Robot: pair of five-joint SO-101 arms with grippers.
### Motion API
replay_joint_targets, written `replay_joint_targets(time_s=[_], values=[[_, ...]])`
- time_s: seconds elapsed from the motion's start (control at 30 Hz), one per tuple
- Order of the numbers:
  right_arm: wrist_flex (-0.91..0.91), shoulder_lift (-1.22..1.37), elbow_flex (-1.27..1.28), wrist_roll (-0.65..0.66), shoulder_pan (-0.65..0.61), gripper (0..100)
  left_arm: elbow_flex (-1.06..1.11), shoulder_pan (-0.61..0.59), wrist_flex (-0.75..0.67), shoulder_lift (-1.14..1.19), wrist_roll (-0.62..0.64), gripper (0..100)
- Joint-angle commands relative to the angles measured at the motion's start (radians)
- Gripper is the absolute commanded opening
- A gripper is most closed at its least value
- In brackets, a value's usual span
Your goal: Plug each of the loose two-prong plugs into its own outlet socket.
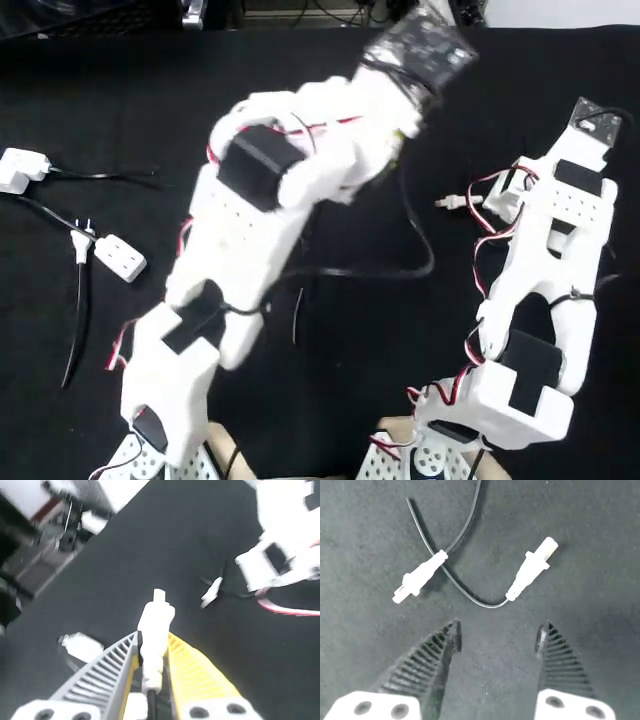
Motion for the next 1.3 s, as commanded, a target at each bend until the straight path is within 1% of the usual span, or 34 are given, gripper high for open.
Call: replay_joint_targets(time_s=[0.0,0.17,0.27,0.33,0.43,0.5,0.63,0.7,0.77,0.87,0.93,1.03,1.13,1.17,1.2,1.27], values=[[0.008,-0.05,-0.047,-0.006,-0.054,25.0,0.019,-0.09,0.011,-0.084,0.038,3],[0.02,-0.07,-0.047,-0.008,-0.089,25.0,0.019,-0.013,0.011,-0.201,0.032,3],[0.021,-0.077,-0.047,-0.008,-0.089,25.0,0.071,-0.008,0.011,-0.245,0.041,3],[0.021,-0.076,-0.039,-0.006,-0.089,25.0,0.163,-0.031,0.011,-0.259,0.043,3],[0.02,-0.082,-0.022,-0.005,-0.103,25.0,0.329,-0.108,0.009,-0.301,0.107,3],[0.02,-0.082,-0.019,-0.005,-0.11,25.0,0.43,-0.147,0.006,-0.353,0.121,3],[0.02,-0.082,-0.021,-0.005,-0.127,25.0,0.613,-0.156,-0.003,-0.528,0.124,3],[0.021,-0.082,-0.019,-0.005,-0.143,25.0,0.742,-0.156,-0.055,-0.64,0.124,3],[0.021,-0.082,-0.013,-0.005,-0.158,25.0,0.928,-0.165,-0.143,-0.769,0.121,3],[0.021,-0.082,0.001,-0.005,-0.199,25.0,1.331,-0.188,-0.336,-0.985,0.117,3],[0.021,-0.082,0.007,-0.005,-0.23,25.0,1.653,-0.216,-0.535,-1.145,0.117,3],[0.021,-0.082,0.007,-0.005,-0.272,25.0,2.106,-0.286,-0.899,-1.409,0.117,3],[0.021,-0.082,0.007,-0.005,-0.311,25.0,2.462,-0.338,-1.234,-1.646,0.12,3],[0.021,-0.081,0.007,-0.005,-0.324,25.0,2.552,-0.351,-1.312,-1.712,0.123,3],[0.021,-0.081,0.007,-0.005,-0.336,25.0,2.625,-0.355,-1.361,-1.765,0.124,3],[0.021,-0.079,0.005,0.025,-0.364,25.0,2.712,-0.354,-1.401,-1.817,0.129,3]])
